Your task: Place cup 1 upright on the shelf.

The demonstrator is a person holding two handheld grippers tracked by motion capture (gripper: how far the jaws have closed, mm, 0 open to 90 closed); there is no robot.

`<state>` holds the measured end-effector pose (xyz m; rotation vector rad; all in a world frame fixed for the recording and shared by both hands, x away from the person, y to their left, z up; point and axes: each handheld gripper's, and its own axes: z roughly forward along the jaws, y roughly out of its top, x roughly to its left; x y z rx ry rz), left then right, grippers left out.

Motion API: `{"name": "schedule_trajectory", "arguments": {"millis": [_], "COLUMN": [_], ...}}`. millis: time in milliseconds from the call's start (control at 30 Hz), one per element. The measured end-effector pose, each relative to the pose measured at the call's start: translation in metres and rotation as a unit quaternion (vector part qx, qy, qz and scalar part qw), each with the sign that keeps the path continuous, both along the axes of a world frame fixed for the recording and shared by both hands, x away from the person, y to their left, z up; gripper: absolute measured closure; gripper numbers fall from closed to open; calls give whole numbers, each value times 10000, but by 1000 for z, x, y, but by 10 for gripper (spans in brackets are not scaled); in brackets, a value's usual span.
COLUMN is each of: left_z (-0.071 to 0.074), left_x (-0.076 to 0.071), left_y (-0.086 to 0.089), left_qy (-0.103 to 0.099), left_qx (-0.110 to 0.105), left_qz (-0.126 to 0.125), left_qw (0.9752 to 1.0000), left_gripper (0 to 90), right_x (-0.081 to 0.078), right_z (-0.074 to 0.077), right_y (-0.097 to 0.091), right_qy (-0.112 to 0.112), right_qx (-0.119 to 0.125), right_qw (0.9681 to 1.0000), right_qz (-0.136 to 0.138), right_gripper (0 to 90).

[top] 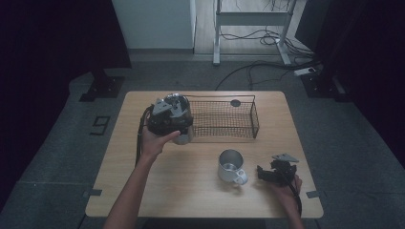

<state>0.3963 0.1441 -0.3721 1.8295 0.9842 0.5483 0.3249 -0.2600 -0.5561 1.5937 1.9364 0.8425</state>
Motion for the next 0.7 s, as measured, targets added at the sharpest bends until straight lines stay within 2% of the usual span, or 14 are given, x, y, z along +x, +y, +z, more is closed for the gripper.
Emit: {"name": "schedule_trajectory", "arguments": {"millis": [200, 333, 500, 700], "left_z": [1, 3, 6, 6], "left_x": [11, 16, 23, 29], "left_y": [1, 2, -1, -6], "left_qy": [29, 12, 1, 14], "left_qx": [-99, -102, 22, -15], "left_qz": [24, 27, 60, 19], "left_qw": [9999, 9999, 10000, 10000], "left_gripper": [39, 39, 39, 39], "right_x": [0, 0, 0, 0], "right_z": [0, 0, 0, 0], "right_y": [0, 0, 0, 0], "right_qy": [1, -6, -9, -22], "right_qx": [5, -1, 3, 4], "right_qw": [10000, 10000, 10000, 10000], "right_qz": [-15, -26, -65, -72], "right_gripper": [45, 48, 51, 54]}}
